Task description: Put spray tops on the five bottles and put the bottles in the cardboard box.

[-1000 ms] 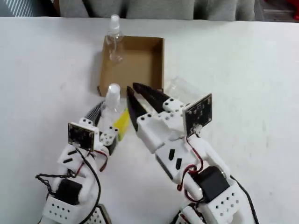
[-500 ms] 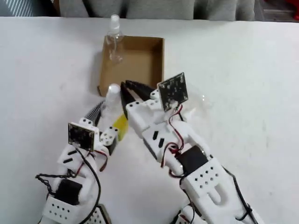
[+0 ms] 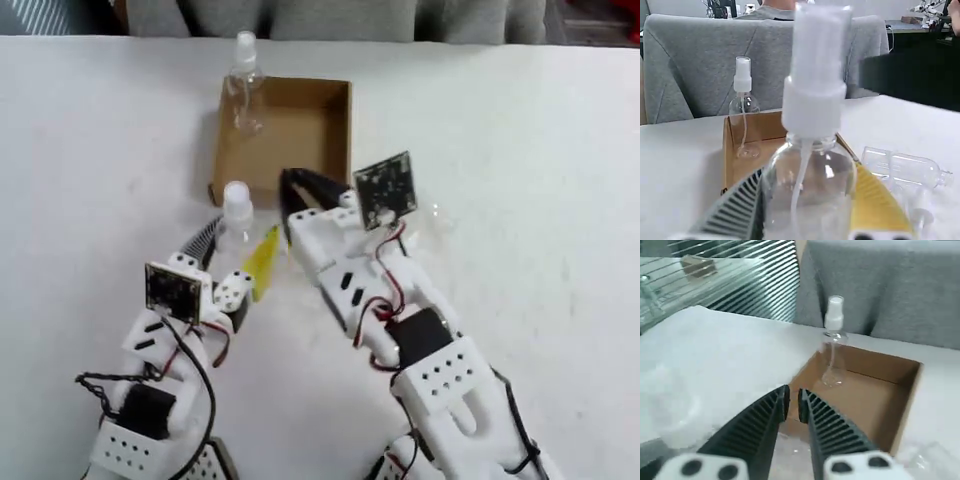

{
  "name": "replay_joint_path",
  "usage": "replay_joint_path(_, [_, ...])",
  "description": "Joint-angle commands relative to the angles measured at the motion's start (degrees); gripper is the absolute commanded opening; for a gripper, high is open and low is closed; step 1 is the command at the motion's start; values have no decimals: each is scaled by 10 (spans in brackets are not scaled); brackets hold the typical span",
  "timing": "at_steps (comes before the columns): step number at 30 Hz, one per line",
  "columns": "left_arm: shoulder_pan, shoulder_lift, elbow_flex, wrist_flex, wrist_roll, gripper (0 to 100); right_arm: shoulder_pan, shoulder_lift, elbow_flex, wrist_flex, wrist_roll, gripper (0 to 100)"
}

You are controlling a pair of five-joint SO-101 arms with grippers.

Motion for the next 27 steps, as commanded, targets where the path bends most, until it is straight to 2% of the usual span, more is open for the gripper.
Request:
replay_joint_path(1, [7,-10,-2,-5,2,23,73,0,17,-8,0,16])
replay_joint_path(8, [7,-10,-2,-21,2,23,170,0,121,-13,-1,16])
replay_joint_path(16, [-49,-8,-2,-186,2,23,247,0,217,-14,0,16])
replay_joint_path(21, [-56,-7,-10,-299,-1,23,284,0,245,-14,1,16])
replay_joint_path(27, [-55,-6,-90,-272,-1,23,317,0,257,-14,1,16])
